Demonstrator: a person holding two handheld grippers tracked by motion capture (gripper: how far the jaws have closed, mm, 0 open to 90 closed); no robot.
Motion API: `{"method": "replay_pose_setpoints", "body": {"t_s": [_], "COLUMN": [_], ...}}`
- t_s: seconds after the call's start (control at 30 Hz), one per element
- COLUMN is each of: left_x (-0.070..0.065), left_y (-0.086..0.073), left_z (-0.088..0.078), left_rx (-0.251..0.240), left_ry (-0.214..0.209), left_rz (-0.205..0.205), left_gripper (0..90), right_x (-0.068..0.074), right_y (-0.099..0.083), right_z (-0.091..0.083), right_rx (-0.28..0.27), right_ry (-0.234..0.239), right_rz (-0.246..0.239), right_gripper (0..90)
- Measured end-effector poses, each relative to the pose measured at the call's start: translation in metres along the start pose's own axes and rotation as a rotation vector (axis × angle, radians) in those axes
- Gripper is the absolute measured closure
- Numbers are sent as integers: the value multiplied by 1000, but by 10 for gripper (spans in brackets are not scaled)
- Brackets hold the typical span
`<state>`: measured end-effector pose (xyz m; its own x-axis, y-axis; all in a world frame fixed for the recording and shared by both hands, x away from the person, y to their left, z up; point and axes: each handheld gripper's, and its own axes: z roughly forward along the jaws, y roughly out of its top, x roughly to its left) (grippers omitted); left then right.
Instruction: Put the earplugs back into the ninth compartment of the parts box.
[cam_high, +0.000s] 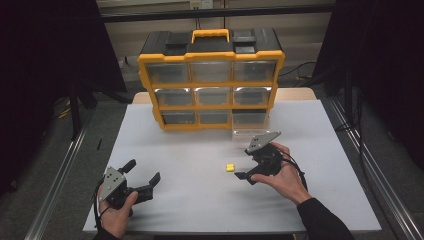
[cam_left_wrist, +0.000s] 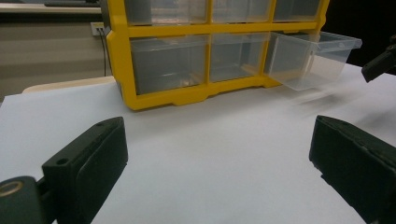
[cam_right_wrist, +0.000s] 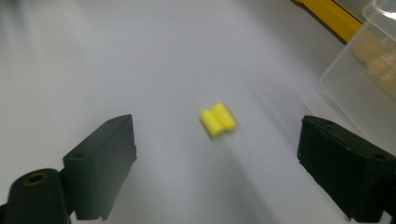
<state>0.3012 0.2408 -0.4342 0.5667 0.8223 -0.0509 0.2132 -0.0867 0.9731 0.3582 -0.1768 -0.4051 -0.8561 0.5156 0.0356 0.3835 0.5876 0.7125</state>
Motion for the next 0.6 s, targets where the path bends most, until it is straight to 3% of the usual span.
{"method": "replay_pose_setpoints", "body": {"t_s": [0.33, 0.6], "left_x": [0, 1], "left_y": [0, 0], "left_z": [0, 0], "left_rx": [2, 4], "left_ry": [3, 2], "left_rz": [6, 8], "left_gripper": [44, 45], "right_x": [-2, -8], "right_y": [8, 12], "right_z": [15, 28], "right_rx": [57, 115], "right_ry": [16, 57], "right_rz": [-50, -71], "right_gripper": [150, 242]}}
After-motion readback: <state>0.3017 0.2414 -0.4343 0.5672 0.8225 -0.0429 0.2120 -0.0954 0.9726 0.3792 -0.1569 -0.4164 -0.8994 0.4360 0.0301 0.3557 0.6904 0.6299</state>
